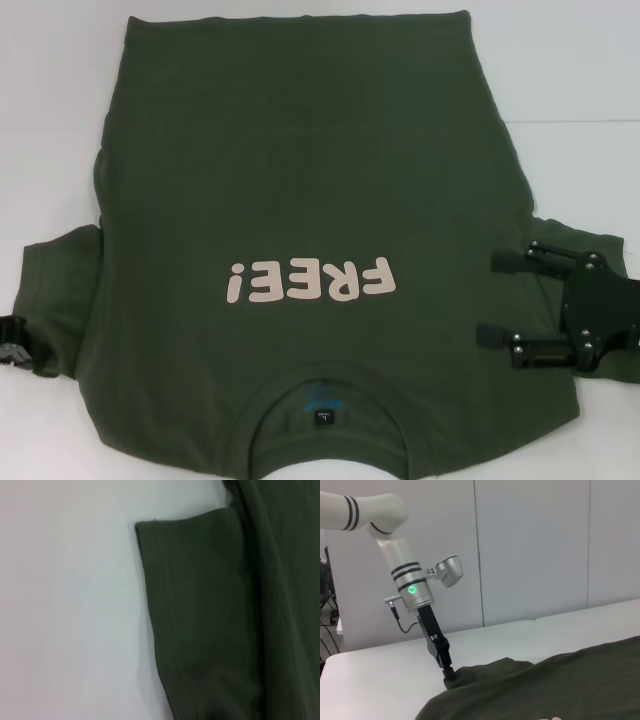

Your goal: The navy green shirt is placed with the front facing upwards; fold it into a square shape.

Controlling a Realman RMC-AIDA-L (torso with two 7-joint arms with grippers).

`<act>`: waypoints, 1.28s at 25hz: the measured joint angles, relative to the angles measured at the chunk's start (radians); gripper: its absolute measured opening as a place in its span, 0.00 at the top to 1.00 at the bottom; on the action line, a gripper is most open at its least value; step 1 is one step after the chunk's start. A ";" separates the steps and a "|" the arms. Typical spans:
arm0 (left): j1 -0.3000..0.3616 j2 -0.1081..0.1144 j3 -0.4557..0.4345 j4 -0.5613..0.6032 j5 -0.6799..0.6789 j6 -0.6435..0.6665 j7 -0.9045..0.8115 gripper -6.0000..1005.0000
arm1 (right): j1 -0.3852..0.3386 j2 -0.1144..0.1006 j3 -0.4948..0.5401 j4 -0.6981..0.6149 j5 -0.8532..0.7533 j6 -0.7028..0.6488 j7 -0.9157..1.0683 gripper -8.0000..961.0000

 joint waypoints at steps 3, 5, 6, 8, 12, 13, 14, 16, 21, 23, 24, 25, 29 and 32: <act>0.000 -0.002 0.006 0.000 0.000 -0.004 0.004 0.94 | 0.000 0.000 0.002 0.000 0.000 0.000 0.001 0.02; 0.000 -0.002 0.006 0.001 -0.003 -0.007 0.004 0.96 | 0.000 0.000 0.002 0.000 0.001 -0.001 0.002 0.02; 0.000 -0.002 0.006 0.001 -0.005 -0.007 0.005 0.96 | 0.001 0.000 0.002 0.000 0.001 -0.001 0.002 0.02; 0.000 -0.002 0.006 0.003 -0.006 -0.008 0.006 0.96 | 0.002 0.000 0.002 0.000 0.001 -0.001 0.002 0.02; 0.002 -0.005 0.003 0.023 -0.007 -0.007 0.008 0.96 | 0.002 0.000 0.024 0.000 0.003 -0.001 0.004 0.02; 0.002 -0.007 0.002 0.031 -0.008 -0.004 0.009 0.96 | 0.002 -0.001 0.035 0.000 0.004 -0.002 0.005 0.02; 0.002 -0.008 0.000 0.039 -0.010 0.001 0.011 0.96 | 0.002 -0.001 0.048 0.000 0.004 -0.002 0.008 0.02; 0.002 -0.010 -0.001 0.055 -0.018 0.015 0.016 0.96 | 0.002 -0.002 0.076 0.000 0.005 -0.002 0.014 0.02; 0.001 -0.012 -0.001 0.069 -0.029 0.037 0.028 0.96 | 0.002 -0.003 0.127 0.000 0.020 -0.003 0.018 0.02; 0.002 -0.009 0.000 0.070 -0.029 0.032 0.029 0.96 | 0.000 -0.003 0.127 0.000 0.025 -0.004 0.017 0.02; 0.002 -0.008 -0.001 0.070 -0.029 0.033 0.029 0.96 | 0.000 -0.003 0.126 0.000 0.026 -0.004 0.017 0.02; 0.003 -0.002 -0.003 0.070 -0.029 0.037 0.023 0.96 | 0.000 -0.003 0.126 0.000 0.026 -0.004 0.015 0.02; 0.002 0.018 -0.004 0.069 -0.021 0.063 -0.017 0.95 | 0.002 -0.003 0.125 0.001 0.026 -0.004 0.010 0.02; 0.005 0.022 -0.004 0.070 -0.018 0.077 -0.032 0.93 | 0.005 -0.003 0.122 0.002 0.026 0.001 0.008 0.02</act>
